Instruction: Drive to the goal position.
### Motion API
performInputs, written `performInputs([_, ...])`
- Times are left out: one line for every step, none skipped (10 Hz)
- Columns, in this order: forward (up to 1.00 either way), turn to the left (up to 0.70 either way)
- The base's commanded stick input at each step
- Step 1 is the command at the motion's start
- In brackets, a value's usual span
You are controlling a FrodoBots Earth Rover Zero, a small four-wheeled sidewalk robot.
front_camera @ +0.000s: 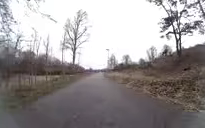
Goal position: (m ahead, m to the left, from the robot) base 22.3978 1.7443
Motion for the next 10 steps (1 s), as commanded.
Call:
performInputs([1.00, 0.00])
performInputs([1.00, 0.00])
performInputs([1.00, 0.00])
performInputs([1.00, 0.00])
performInputs([1.00, 0.00])
performInputs([1.00, 0.00])
performInputs([1.00, 0.00])
performInputs([1.00, 0.00])
performInputs([1.00, 0.00])
performInputs([1.00, 0.00])
